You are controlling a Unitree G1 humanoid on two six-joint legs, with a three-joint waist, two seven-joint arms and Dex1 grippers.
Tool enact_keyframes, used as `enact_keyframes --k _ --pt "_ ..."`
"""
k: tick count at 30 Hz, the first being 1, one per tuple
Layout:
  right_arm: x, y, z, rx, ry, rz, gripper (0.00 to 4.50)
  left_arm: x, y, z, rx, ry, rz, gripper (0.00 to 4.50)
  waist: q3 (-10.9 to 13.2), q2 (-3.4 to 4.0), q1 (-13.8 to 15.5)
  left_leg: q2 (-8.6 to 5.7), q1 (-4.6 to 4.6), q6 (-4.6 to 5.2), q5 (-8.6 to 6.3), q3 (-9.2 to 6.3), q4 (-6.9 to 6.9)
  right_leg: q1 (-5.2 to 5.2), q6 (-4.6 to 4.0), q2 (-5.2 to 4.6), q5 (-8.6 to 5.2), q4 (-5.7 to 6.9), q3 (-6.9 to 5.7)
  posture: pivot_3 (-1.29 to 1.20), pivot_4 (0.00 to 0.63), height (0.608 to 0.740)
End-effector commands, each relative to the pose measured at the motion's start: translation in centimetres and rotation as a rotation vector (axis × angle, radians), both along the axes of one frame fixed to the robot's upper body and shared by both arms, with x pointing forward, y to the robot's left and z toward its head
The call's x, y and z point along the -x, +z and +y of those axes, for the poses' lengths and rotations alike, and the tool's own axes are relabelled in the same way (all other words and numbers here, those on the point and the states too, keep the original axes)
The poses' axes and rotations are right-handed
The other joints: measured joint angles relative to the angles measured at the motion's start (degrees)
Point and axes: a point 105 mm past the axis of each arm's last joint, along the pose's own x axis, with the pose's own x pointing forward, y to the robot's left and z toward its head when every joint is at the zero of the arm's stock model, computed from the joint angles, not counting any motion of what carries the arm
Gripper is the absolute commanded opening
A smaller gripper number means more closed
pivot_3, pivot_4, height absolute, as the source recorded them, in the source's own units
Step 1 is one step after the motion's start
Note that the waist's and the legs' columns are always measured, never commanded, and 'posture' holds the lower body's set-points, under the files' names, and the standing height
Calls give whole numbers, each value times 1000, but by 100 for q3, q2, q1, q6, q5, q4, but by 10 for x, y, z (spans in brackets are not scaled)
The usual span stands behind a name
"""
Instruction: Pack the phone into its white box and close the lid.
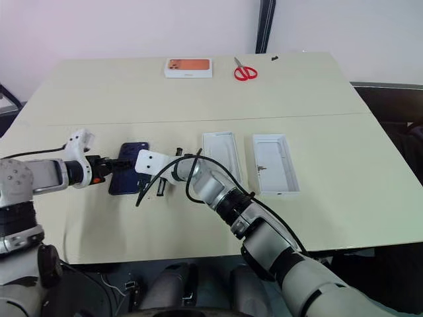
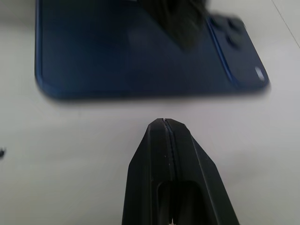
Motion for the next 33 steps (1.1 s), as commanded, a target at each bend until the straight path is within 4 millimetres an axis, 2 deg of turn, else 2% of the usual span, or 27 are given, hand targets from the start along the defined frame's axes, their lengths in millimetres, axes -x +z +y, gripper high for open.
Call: enact_keyframes --k 1,8,12,16,29,33 --pt "0 13 9 -36 20 -35 0 8 -16 -27 82 -92 72 4481 -1 0 6 -1 1 0 0 0 0 2 0 0 0 -1 0 0 150 740" --pt "-1 10 4 -35 12 -32 0 7 -11 -40 225 -95 37 4481 -3 2 15 -2 7 0 0 -4 0 8 0 -1 0 -1 -1 0 150 740" --pt "0 9 3 -34 9 -29 0 6 -8 -38 250 -83 32 4481 -4 0 11 -2 7 0 0 -6 0 9 0 -1 0 -1 -2 0 150 740" --pt "0 6 1 -31 9 -26 0 5 3 -40 291 -106 2 4481 -4 0 -22 -2 7 0 0 -6 -2 7 0 0 0 -1 -2 0 150 740" --pt "-1 6 -5 -30 -3 -26 0 -6 11 -10 222 53 -19 4481 -3 -2 -46 -2 5 -1 0 -6 -8 1 0 1 0 -1 -1 0 150 740" --pt "0 6 -6 -29 -2 -27 0 -6 12 -8 239 60 -22 4481 -3 -2 -47 -2 5 -1 0 -6 -8 1 0 1 0 -1 -1 0 150 740"
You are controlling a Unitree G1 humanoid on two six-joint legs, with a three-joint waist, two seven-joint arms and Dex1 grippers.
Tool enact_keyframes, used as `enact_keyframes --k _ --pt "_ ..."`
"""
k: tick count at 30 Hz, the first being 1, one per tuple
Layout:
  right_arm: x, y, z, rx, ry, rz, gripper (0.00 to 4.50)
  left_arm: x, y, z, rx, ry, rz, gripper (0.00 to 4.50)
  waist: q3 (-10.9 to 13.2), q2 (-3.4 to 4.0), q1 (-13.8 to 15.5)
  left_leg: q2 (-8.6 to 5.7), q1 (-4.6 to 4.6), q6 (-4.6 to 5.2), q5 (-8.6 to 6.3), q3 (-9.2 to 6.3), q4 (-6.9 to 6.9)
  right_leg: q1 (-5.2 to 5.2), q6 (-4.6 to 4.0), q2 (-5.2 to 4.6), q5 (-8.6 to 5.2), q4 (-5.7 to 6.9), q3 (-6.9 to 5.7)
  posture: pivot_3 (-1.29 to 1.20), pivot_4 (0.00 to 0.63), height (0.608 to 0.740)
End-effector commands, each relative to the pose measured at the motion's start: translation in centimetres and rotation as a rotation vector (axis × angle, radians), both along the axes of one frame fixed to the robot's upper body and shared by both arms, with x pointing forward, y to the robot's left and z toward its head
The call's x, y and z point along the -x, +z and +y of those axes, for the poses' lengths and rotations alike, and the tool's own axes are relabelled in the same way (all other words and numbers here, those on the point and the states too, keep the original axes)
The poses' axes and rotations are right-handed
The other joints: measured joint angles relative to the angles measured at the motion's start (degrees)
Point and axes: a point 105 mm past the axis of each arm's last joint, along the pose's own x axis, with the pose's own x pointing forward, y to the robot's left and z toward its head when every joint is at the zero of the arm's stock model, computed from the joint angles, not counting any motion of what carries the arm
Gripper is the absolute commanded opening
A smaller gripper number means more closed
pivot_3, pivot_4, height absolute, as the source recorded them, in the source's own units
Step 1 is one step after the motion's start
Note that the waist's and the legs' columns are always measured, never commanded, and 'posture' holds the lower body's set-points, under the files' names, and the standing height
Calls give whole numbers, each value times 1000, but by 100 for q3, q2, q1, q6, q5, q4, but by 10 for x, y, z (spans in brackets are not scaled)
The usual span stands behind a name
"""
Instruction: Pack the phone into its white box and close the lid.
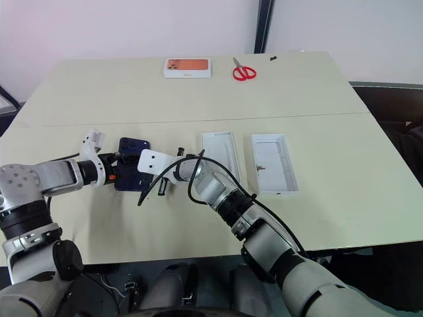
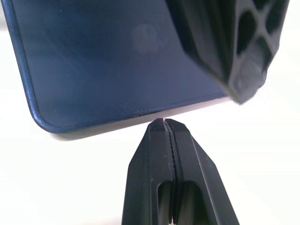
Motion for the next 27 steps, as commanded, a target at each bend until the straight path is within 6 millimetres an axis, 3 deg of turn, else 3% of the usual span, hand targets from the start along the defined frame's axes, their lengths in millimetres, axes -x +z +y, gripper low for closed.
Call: enact_keyframes --k 1,3,6,8,17,19,23,27 --pt "2 6 1 -10 11 -21 0 0 7 2 10 6 -25 4481 0 0 5 0 0 0 0 0 0 0 0 0 0 0 0 0 150 740" --pt "3 7 0 -9 12 -26 0 1 6 0 12 0 -24 4481 0 0 8 0 0 0 0 0 0 1 0 0 0 0 0 0 150 740" --pt "0 14 -4 -21 1 -44 0 1 7 1 17 5 -30 3234 0 0 18 0 0 0 0 0 0 0 0 0 0 -1 0 0 150 740" --pt "-3 22 -9 -40 -14 -50 0 1 9 2 25 10 -38 2178 2 -3 19 0 -1 0 0 0 1 0 0 0 0 -1 0 0 150 740" --pt "-5 45 -33 -99 -43 -60 0 3 10 2 42 19 -48 2178 2 -3 16 0 -10 0 0 0 0 -1 0 0 0 -2 1 0 150 740" --pt "-4 48 -40 -104 -52 -63 0 3 10 1 45 18 -50 1620 2 -4 18 0 -12 0 0 0 1 -1 0 0 0 -2 1 0 150 740" --pt "-4 53 -53 -109 -74 -72 0 5 9 0 50 20 -48 51 1 -6 15 1 -18 0 0 0 3 3 0 -1 0 -2 1 0 150 740" --pt "-2 61 -62 -115 -90 -88 0 6 22 -7 66 -6 -111 51 1 -6 13 3 -22 -2 1 2 -1 -1 0 1 0 -1 3 0 150 740"
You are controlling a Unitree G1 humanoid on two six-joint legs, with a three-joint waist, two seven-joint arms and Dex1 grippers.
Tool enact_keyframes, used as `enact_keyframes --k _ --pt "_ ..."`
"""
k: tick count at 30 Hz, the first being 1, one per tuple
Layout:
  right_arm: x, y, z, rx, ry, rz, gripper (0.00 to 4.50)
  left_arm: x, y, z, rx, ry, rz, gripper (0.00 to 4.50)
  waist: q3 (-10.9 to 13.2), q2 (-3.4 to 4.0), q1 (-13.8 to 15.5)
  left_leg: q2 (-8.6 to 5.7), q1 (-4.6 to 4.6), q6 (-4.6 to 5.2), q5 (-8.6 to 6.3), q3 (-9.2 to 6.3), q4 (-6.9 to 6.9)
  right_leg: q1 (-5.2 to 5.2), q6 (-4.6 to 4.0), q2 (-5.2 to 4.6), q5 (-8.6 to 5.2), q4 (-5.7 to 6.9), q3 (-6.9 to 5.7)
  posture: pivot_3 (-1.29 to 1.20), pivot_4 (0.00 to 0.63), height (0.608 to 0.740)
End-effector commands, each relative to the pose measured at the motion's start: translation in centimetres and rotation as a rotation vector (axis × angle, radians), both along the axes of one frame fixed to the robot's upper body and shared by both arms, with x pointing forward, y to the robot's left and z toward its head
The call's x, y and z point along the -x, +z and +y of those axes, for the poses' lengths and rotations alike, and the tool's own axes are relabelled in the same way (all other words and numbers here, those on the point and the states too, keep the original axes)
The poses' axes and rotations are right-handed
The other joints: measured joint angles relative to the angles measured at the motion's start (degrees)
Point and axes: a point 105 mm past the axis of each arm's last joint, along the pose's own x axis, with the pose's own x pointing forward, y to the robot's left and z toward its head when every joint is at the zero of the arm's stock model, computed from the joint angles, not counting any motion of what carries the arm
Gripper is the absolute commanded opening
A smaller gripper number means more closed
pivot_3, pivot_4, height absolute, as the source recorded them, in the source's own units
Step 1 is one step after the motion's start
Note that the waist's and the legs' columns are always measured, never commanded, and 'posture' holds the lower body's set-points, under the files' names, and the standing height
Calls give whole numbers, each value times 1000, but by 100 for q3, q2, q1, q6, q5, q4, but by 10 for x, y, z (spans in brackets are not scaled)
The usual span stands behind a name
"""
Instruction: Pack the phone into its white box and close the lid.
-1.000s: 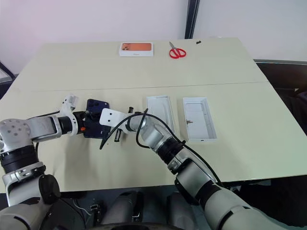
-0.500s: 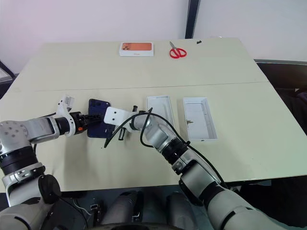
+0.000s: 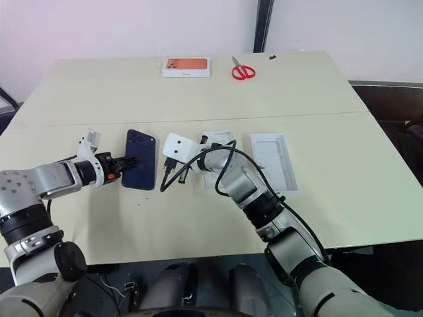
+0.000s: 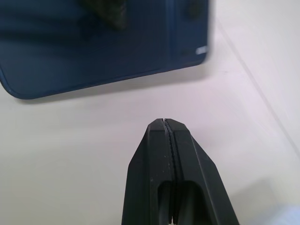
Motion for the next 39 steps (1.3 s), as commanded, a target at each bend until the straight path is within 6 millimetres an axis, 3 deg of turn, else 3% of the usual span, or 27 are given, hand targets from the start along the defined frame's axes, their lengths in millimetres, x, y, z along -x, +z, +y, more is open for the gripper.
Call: enact_keyframes --k 1,5,7,10,13,16,22,26,32,39 --pt "5 24 -2 -50 15 -51 0 1 24 -6 23 -27 -112 51 0 0 1 0 -3 0 0 0 0 -2 0 0 0 0 0 0 150 740" --pt "5 32 -20 -50 -6 -67 0 -4 52 -16 73 -40 -232 51 5 -9 39 0 -15 0 0 0 7 -9 0 0 0 -1 -2 0 150 740" --pt "0 41 -40 -52 -43 -79 0 -9 67 -30 96 -38 -302 51 6 -10 73 0 -16 0 0 -1 11 -6 0 -1 0 -2 -2 0 150 740" --pt "-11 54 -75 -48 -131 -98 0 -16 76 -67 171 -89 -314 51 6 -13 147 -3 -17 2 -1 -2 19 6 1 -4 1 -13 -7 0 150 740" --pt "-21 60 -107 -17 -212 -119 0 -19 72 -109 223 -152 -254 51 8 -16 163 -4 -17 4 -2 0 19 7 1 -4 1 -14 -5 0 150 740" --pt "-27 59 -133 16 -277 -123 0 -18 55 -144 232 -197 -154 51 9 -18 122 -3 -17 4 -2 6 16 3 2 -2 1 -13 1 0 150 740" --pt "-25 50 -168 86 -338 -107 0 -16 29 -172 204 -201 -31 51 11 -21 7 9 -16 2 0 15 3 -6 1 10 1 -6 10 0 150 740" --pt "-11 43 -177 106 -299 -71 0 -16 24 -179 218 -201 -5 51 12 -22 58 9 -22 2 0 16 11 -5 2 9 1 -10 9 0 150 740" --pt "23 26 -175 95 -130 34 0 -18 20 -186 249 -202 12 51 12 -24 98 7 -21 2 -1 14 19 6 2 8 1 -17 6 0 150 740" --pt "25 19 -176 66 -133 54 0 -15 17 -202 281 -249 33 51 12 -24 91 7 -20 2 0 14 19 5 2 8 1 -16 7 0 150 740"
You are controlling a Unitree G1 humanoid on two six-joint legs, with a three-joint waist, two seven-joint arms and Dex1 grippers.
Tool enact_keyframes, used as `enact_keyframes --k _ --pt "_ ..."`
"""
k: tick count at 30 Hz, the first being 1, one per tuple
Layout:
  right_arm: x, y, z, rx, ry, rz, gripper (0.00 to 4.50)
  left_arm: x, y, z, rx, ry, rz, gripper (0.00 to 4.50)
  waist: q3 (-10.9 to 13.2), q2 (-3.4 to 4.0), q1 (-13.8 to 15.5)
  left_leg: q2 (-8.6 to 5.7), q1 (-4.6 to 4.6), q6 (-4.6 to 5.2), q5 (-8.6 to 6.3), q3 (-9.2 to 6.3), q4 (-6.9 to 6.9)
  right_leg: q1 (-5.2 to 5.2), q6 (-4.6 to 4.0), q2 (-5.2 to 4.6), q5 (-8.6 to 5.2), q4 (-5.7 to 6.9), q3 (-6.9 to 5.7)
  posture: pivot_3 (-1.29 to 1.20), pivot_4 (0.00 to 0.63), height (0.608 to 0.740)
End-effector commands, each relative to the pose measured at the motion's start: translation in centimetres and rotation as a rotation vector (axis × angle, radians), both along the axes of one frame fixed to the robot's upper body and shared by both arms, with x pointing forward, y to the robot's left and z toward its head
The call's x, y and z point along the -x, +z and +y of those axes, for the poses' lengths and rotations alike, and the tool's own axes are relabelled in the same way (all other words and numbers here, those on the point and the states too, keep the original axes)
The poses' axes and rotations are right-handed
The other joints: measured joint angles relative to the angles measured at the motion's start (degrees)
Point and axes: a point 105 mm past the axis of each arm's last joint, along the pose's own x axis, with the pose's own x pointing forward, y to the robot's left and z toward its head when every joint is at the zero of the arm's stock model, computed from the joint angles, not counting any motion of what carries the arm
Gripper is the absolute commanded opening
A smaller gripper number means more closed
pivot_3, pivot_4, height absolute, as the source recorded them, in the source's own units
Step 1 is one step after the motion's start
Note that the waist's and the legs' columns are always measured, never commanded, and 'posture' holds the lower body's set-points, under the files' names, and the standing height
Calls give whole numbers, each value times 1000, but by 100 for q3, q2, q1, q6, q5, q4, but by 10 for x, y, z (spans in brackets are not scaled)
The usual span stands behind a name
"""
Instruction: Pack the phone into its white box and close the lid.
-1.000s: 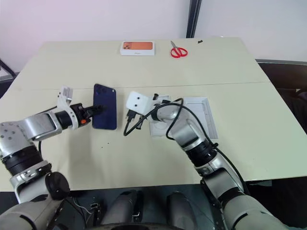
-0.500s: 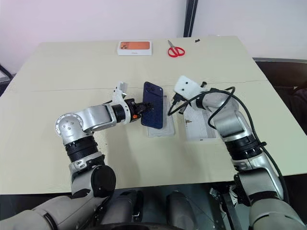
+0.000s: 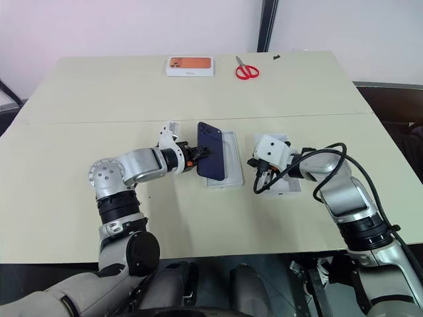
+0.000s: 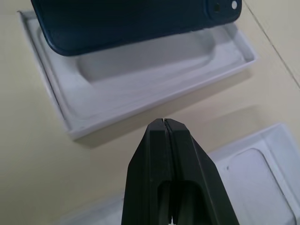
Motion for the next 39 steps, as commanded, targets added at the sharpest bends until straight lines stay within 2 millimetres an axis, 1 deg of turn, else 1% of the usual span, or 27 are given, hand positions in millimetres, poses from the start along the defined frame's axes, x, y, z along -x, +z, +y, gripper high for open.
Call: enact_keyframes --k 1,2,3,4,5,7,8,11,15,18,21,24,26,28,31,33,34,35,37,39 --pt "-1 15 2 -26 9 -59 0 8 10 -30 103 -76 -24 51 0 0 -3 0 0 0 0 0 0 0 0 0 0 0 0 0 150 740" --pt "-1 15 2 -28 8 -60 0 9 10 -31 108 -79 -24 51 0 0 -6 0 0 0 0 0 0 0 0 0 0 0 0 0 150 740" --pt "-1 15 2 -30 7 -61 0 9 9 -32 111 -83 -23 973 0 0 -9 0 0 0 0 0 0 0 0 0 0 0 0 0 150 740" --pt "-1 14 2 -30 6 -62 0 9 9 -33 113 -90 -25 1208 0 0 -5 0 0 0 0 0 0 0 0 0 0 0 0 0 150 740" --pt "-1 14 2 -31 5 -62 0 10 9 -34 117 -99 -28 1640 0 0 0 0 0 0 0 0 1 1 0 -1 0 0 0 0 150 740" --pt "-1 15 2 -31 2 -64 0 12 9 -34 114 -115 -36 2635 0 0 4 0 0 0 0 0 2 2 0 -1 0 0 0 0 150 740" --pt "-1 15 2 -32 2 -65 0 14 9 -32 106 -127 -44 3057 0 0 4 0 0 0 0 0 2 2 0 -1 0 0 0 0 150 740" --pt "-1 16 2 -34 1 -70 0 19 8 -26 64 -159 -75 4457 0 0 2 0 0 0 0 0 2 1 0 -1 0 0 0 0 150 740" --pt "-2 17 4 -35 0 -77 0 24 10 -7 -40 -196 -145 4457 0 0 -23 0 2 0 0 -1 1 2 0 -1 0 0 0 0 150 740" --pt "-3 17 5 -34 0 -82 0 26 16 8 -123 -223 -205 4457 -2 3 -48 0 3 0 0 -2 -1 0 0 0 0 3 0 0 150 740" --pt "-6 18 5 -32 -5 -93 0 21 27 25 -162 -207 -265 4457 -2 4 -37 0 5 -1 1 -2 -2 0 0 1 0 4 0 0 150 740" --pt "-10 19 4 -28 -14 -107 0 13 44 46 -220 -166 -353 4457 -2 3 -28 0 4 -1 1 -2 0 1 0 0 0 3 0 0 150 740" --pt "-12 21 5 -26 -17 -115 0 9 52 57 -291 -151 -414 4457 -2 4 -30 0 4 -1 1 -3 1 1 0 0 0 2 0 0 150 740" --pt "-14 22 6 -17 -19 -123 0 6 53 66 -409 -158 -476 4457 -2 4 -31 0 5 -1 1 -2 -2 2 0 -1 0 1 0 0 150 740" --pt "-18 23 6 24 -21 -139 0 2 50 72 -574 -214 -582 3620 -2 7 -36 -1 5 -1 1 -2 -5 1 -1 -1 0 -1 1 0 150 740" --pt "-23 21 9 77 -8 -154 0 -1 40 67 -738 -330 -666 2665 -2 10 -38 -1 6 -1 1 -2 -8 2 -2 -1 -1 -2 0 0 150 740" --pt "-24 20 10 95 -3 -159 0 -2 35 66 -785 -373 -692 2104 -2 11 -34 -2 6 -1 1 -1 -11 2 -2 -1 -1 -6 1 0 150 740" --pt "-25 18 11 132 13 -169 0 -5 29 63 -831 -421 -716 1678 -2 12 -23 -2 6 -1 1 -2 -11 2 -2 -1 -1 -7 1 0 150 740" --pt "-28 13 14 190 35 -186 0 -8 19 54 -873 -504 -738 1678 -2 11 -11 -3 4 0 1 -2 -10 4 -2 -3 -1 -10 0 0 150 740" --pt "-32 9 16 226 43 -200 0 -11 14 47 -893 -559 -762 1678 -1 11 -16 -4 2 1 1 -2 -8 5 -2 -3 -1 -13 0 0 150 740"
